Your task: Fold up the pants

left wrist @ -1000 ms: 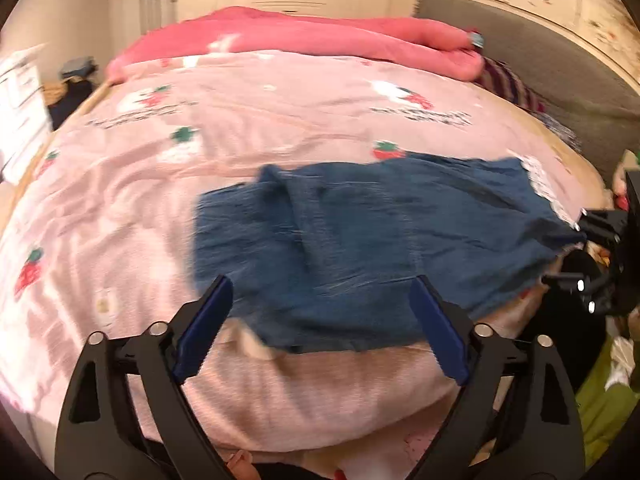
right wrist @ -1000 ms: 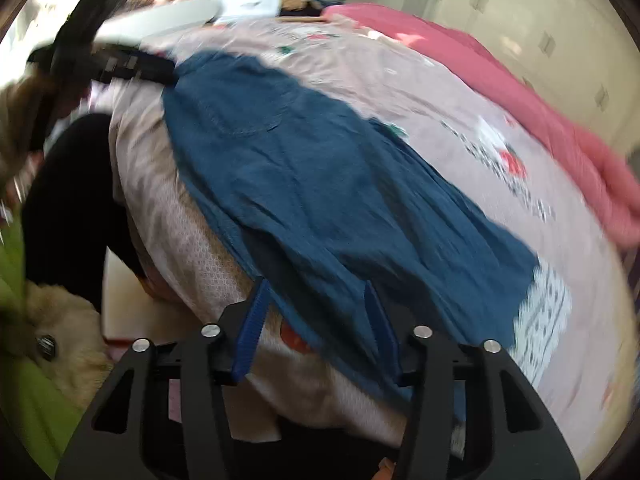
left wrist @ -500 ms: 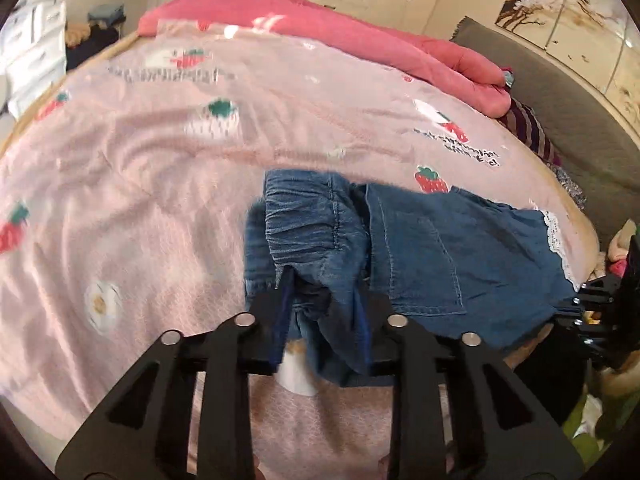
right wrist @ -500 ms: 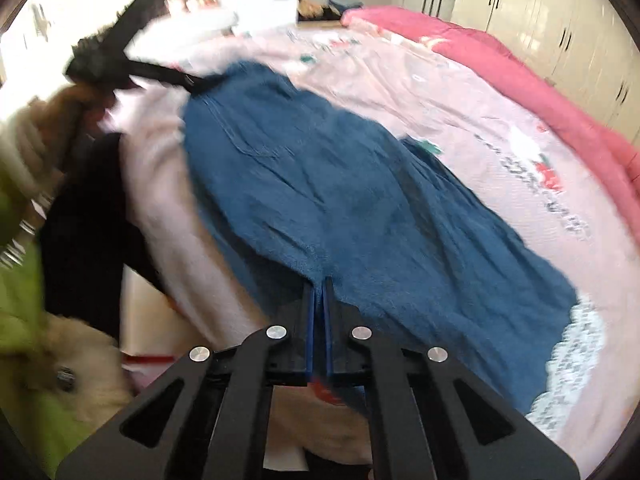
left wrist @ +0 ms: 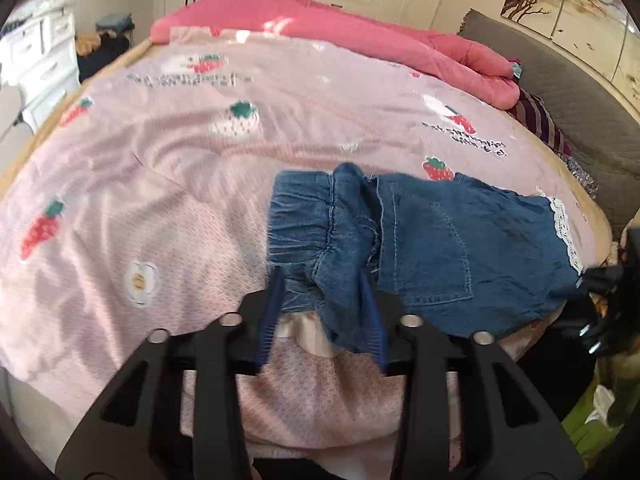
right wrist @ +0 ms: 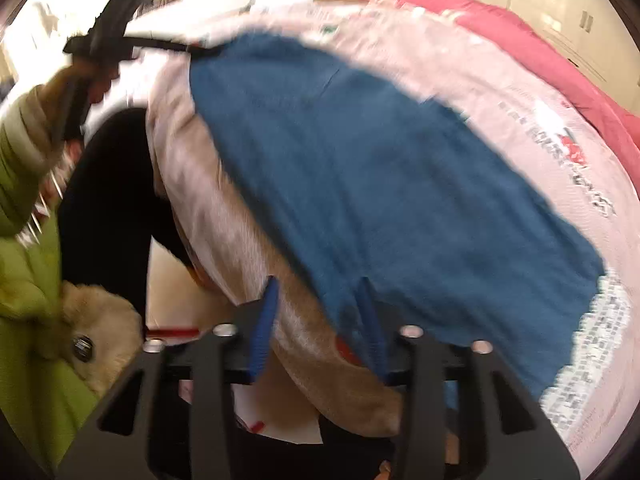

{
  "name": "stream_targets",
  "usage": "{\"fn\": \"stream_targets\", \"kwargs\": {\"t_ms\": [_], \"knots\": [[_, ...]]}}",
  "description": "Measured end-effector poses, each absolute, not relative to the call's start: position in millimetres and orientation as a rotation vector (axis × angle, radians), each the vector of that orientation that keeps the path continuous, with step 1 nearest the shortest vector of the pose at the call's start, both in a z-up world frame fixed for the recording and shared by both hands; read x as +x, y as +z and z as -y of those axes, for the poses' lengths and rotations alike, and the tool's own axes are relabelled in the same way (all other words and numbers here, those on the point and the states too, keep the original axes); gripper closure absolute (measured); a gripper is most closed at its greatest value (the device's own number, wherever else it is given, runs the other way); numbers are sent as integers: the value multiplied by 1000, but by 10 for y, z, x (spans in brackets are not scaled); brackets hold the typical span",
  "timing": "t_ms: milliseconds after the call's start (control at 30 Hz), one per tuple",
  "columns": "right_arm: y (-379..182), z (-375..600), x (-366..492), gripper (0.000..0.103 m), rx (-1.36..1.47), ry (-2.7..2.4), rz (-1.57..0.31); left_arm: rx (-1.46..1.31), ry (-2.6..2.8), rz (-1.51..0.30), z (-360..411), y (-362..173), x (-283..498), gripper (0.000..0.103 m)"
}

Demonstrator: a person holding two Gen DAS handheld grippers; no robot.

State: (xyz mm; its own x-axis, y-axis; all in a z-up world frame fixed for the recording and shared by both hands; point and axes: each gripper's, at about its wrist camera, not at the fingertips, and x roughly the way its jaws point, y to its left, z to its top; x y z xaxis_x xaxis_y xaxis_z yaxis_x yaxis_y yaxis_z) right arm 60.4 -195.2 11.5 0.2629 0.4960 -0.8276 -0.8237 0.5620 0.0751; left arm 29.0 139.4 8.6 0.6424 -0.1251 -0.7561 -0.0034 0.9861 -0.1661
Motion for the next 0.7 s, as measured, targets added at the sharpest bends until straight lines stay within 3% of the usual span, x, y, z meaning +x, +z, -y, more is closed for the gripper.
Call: {"fn": "stream_targets", "kwargs": {"t_ms": [67,133,300,500,700], "knots": [[333,2066,752,54,-324,919,-898,-133,-45,-861,-1404,164,249,56],[449,2085,915,47,-303,879,-863,-130,-37,-838,-1417,267,228,56],[484,1856,1678,47,-196,837,-921,-61,-163,-764,-1051,524,402,37],[281,1445,2343,47,-177,847,-1055,54,-317,-805,-460,311,868,34],[146,1188,2542,52,-253,875,-1115,110,-284,-908,-412,-54,949,34]]}}
